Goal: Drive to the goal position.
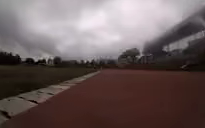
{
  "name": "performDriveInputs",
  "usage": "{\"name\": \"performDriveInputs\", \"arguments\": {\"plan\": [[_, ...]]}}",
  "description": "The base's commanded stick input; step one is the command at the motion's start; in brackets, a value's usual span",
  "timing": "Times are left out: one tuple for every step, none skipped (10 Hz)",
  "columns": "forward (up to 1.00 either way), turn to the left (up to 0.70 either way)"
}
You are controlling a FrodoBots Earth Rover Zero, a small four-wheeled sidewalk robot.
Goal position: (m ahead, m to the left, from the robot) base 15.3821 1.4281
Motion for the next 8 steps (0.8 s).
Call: {"name": "performDriveInputs", "arguments": {"plan": [[0.70, -0.35], [0.70, 0.01], [0.70, 0.01], [0.70, 0.07], [0.70, 0.09], [0.70, 0.10], [0.70, 0.07], [0.70, 0.08]]}}
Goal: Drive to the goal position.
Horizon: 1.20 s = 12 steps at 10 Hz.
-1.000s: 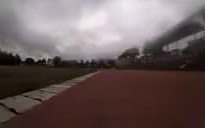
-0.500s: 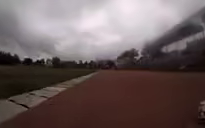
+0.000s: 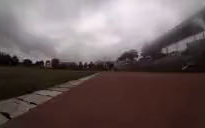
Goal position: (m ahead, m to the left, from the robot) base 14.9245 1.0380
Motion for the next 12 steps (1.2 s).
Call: {"name": "performDriveInputs", "arguments": {"plan": [[0.70, 0.07], [0.70, 0.08], [0.70, 0.08], [0.70, 0.06], [0.70, 0.01], [0.70, 0.00], [0.70, 0.02], [0.70, 0.00], [0.70, 0.00], [0.70, 0.00], [0.70, 0.00], [0.70, 0.00]]}}
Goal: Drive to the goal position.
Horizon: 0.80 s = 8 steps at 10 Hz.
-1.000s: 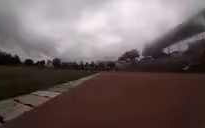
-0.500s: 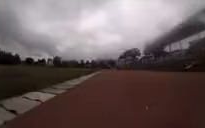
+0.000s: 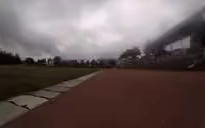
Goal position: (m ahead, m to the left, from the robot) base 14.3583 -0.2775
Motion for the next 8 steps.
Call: {"name": "performDriveInputs", "arguments": {"plan": [[0.70, -0.06], [0.70, -0.26], [0.70, -0.35], [0.70, -0.33], [0.70, -0.11], [0.70, 0.06], [0.70, 0.08], [0.70, 0.05]]}}
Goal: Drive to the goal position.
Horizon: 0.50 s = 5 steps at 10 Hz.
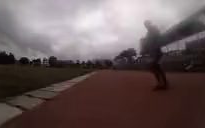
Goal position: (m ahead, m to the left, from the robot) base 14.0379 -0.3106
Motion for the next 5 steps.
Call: {"name": "performDriveInputs", "arguments": {"plan": [[0.70, 0.00], [0.70, 0.00], [0.70, 0.00], [0.70, 0.00], [0.70, 0.00]]}}
